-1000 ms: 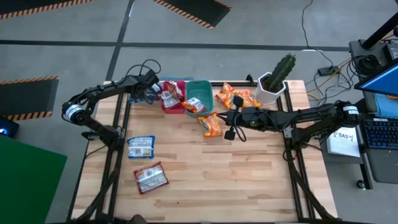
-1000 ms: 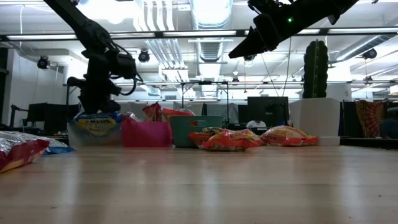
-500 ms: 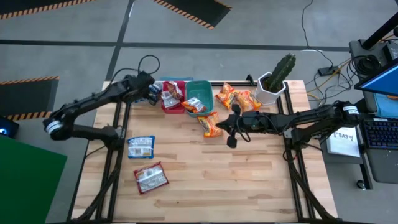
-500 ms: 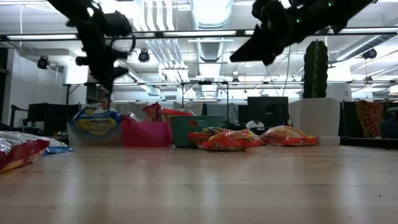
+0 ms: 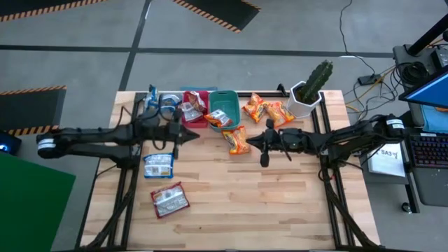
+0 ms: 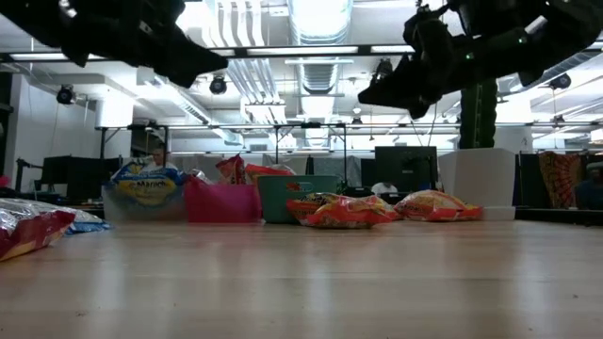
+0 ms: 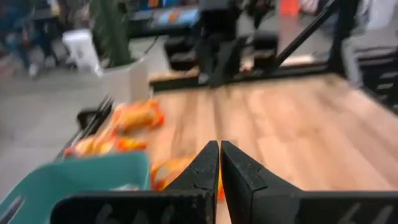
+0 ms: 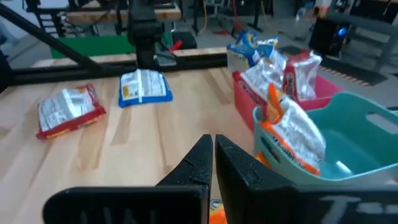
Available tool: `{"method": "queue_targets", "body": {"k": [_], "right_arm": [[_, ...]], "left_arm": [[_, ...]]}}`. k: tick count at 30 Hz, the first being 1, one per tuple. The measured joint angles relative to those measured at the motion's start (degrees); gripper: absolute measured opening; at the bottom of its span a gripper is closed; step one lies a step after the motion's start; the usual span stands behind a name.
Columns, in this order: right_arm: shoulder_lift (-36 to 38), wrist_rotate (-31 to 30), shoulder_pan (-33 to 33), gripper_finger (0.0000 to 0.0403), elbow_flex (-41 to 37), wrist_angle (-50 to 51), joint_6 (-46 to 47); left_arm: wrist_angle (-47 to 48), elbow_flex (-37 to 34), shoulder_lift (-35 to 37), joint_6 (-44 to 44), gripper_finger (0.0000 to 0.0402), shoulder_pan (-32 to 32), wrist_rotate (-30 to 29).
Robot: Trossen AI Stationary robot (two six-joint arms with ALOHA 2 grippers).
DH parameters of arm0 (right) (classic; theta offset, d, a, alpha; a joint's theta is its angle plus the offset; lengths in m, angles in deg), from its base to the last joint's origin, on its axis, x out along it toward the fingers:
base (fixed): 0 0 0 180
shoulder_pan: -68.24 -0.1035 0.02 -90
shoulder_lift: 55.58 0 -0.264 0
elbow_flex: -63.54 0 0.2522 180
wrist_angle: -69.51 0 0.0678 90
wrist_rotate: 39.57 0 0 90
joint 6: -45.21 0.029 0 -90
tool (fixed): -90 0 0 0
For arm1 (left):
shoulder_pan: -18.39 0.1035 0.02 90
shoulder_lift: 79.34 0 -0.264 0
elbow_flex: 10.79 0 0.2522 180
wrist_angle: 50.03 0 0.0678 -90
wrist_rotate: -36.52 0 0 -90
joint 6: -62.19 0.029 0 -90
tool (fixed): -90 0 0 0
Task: Sort Maruchan noodles
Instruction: Put the orange noodle pack into the green bin
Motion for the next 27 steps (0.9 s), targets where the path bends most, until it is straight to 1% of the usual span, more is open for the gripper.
{"method": "queue_targets", "body": {"k": [3, 5, 7, 9, 10, 12, 14, 16, 18, 20, 22, 27], "right_arm": [[1.4, -0.1, 0.0, 0.0009, -0.3, -0.8, -0.2], [3.0, -0.1, 0.0, 0.0009, -0.2, -1.4, 1.3], [4.7, -0.1, -0.2, 0.0009, -0.2, -1.9, 0.2], [5.7, -0.1, -0.1, 0.0009, -0.6, -1.9, -1.3], [6.2, -0.2, 0.0, 0.0009, -0.8, -1.8, -1.2], [6.7, -0.5, 0.0, 0.0009, -1.0, -2.2, -0.1], [7.3, -0.6, -0.3, 0.0009, -0.9, -2.7, 0.1], [7.7, -0.6, -0.4, 0.0009, -0.9, -1.8, 0.8], [8.2, -2.1, 0.1, 0.0009, -0.9, 0.4, 3.2], [9.2, -4.8, 0.7, 0.0009, -0.5, 4.2, 6.7], [10.5, -7.3, 1.5, 0.0009, 0.4, 11.6, 11.3], [11.7, -14.2, 5.6, 0.0009, 5.4, 40.8, 28.1]], "left_arm": [[-4.5, -2.5, 0.3, -0.8, 0.0, -0.4, 0.0], [-7.3, -2.6, 0.3, -2.6, 0.0, -0.4, 0.0], [-8.7, -1.6, 0.3, -1.6, 0.0, -0.3, 0.0], [-8.5, -1.7, -0.2, 1.9, 0.0, 0.3, -0.8], [-8.6, -1.9, -0.8, 2.1, 0.0, 0.7, -1.4], [-9.8, -2.0, -1.6, -0.6, 0.0, 0.8, -1.2], [-11.5, -1.8, -1.3, -1.7, 0.0, 0.7, 0.5], [-10.9, -2.2, -1.3, -1.6, 0.0, 0.7, 0.9], [-9.8, -2.5, -1.6, -1.7, 0.0, 0.9, 0.5], [-10.6, -2.5, -1.4, -2.1, 0.0, 0.9, 0.5], [-10.7, -2.4, -1.4, -2.7, 0.0, 0.8, 0.5], [-11.0, -2.4, -1.6, -3.4, 0.0, 0.8, 0.5]]}}
